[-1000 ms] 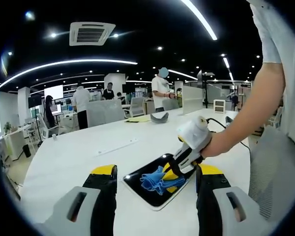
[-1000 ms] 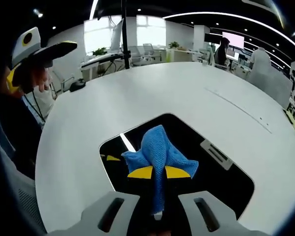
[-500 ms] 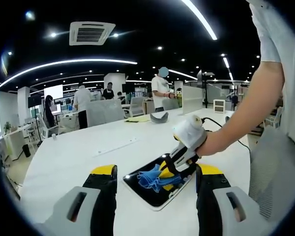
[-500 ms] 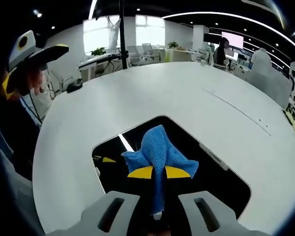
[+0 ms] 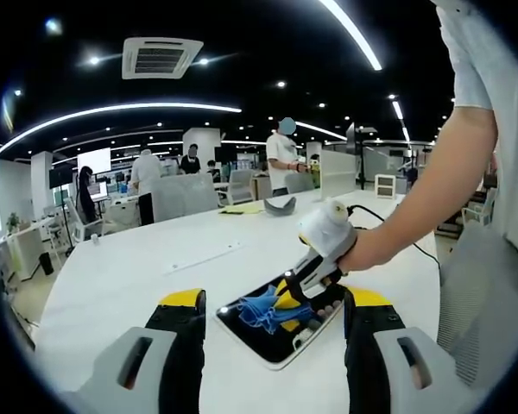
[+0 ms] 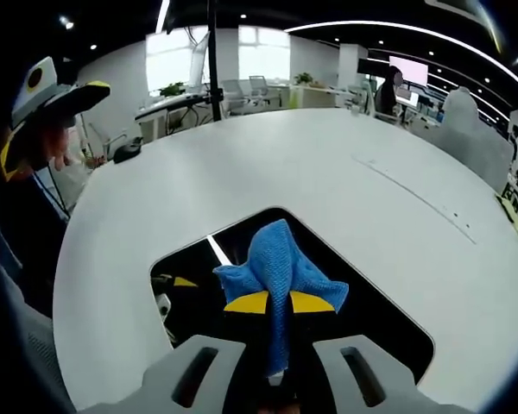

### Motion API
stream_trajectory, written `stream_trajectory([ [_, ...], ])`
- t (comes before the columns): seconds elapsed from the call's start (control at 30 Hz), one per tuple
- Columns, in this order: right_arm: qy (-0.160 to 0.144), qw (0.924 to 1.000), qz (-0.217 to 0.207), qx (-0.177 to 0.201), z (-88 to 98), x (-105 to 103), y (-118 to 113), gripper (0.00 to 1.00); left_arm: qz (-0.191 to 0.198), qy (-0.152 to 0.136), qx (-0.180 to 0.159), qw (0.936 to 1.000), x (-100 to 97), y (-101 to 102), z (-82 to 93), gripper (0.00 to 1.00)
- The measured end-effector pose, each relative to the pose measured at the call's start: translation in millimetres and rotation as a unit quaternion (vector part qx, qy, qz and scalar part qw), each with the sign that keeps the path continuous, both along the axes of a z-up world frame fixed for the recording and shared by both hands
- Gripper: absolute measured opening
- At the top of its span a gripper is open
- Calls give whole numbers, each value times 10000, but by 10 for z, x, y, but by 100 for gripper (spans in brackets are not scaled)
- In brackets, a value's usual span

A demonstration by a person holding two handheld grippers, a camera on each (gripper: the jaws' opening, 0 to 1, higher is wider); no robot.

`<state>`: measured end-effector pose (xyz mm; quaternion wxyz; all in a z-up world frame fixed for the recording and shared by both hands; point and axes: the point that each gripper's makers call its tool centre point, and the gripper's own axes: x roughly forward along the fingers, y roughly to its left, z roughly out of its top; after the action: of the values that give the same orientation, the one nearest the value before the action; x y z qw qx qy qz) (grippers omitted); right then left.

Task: Wipe the mirror surface with the cleaning cloth until all visible marks leave the cleaned area.

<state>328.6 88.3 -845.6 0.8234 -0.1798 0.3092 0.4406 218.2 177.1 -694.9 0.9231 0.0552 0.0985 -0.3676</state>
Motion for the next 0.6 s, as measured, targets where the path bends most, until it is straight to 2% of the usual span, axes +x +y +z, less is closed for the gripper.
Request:
stream_trajectory([
  [0.6, -46, 9999, 80, -56, -1, 177, 38, 2, 27, 54, 23, 10000, 12, 26, -45, 65],
])
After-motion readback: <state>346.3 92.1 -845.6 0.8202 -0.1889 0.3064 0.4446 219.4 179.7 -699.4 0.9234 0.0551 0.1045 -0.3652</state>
